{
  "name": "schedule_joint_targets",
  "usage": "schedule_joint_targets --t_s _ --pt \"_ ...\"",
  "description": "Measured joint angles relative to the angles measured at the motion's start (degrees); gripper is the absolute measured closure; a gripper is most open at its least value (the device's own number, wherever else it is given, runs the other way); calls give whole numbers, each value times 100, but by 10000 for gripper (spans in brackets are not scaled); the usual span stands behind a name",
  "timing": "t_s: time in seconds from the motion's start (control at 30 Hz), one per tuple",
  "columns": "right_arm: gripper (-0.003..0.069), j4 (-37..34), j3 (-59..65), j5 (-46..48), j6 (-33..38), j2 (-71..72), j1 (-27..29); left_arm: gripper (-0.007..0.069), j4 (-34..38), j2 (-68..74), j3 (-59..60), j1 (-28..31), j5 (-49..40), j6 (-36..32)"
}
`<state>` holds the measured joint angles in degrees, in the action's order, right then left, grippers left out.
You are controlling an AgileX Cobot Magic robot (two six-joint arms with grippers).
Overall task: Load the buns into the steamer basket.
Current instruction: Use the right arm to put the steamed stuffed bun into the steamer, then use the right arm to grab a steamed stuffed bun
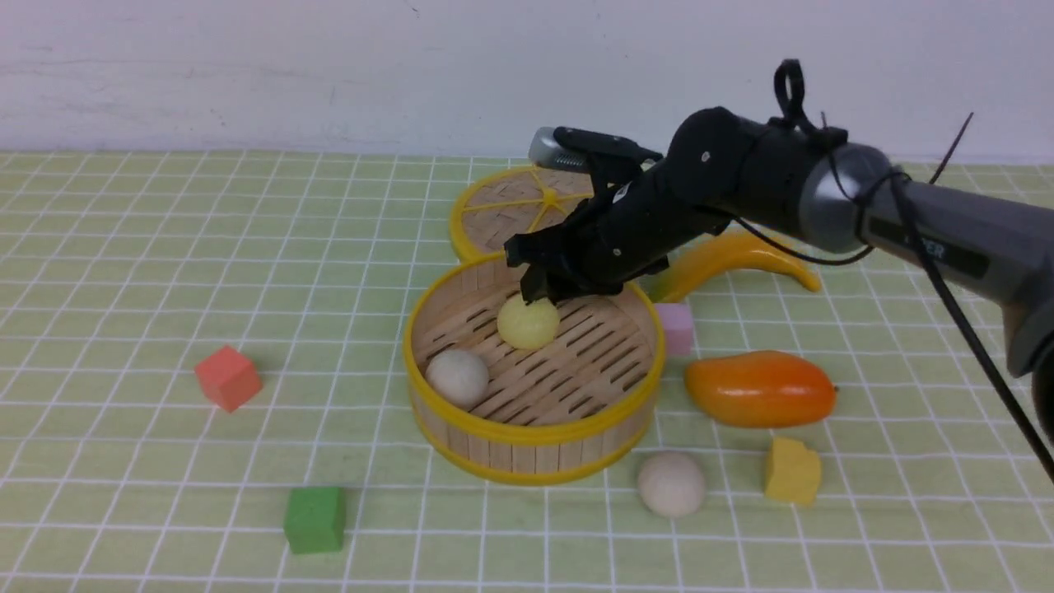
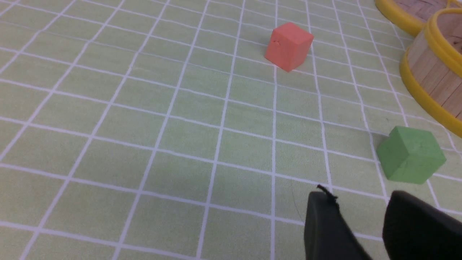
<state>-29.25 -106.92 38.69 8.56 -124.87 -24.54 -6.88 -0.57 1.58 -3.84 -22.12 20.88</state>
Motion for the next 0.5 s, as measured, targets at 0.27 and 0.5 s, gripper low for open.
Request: schedule_joint_targets --t_s 0.27,0.5 --pt "144 1054 0 1509 2 1480 30 386 0 0 0 0 0 0" --pt "129 1920 492 3147 -428 2547 45 386 0 0 0 0 0 0"
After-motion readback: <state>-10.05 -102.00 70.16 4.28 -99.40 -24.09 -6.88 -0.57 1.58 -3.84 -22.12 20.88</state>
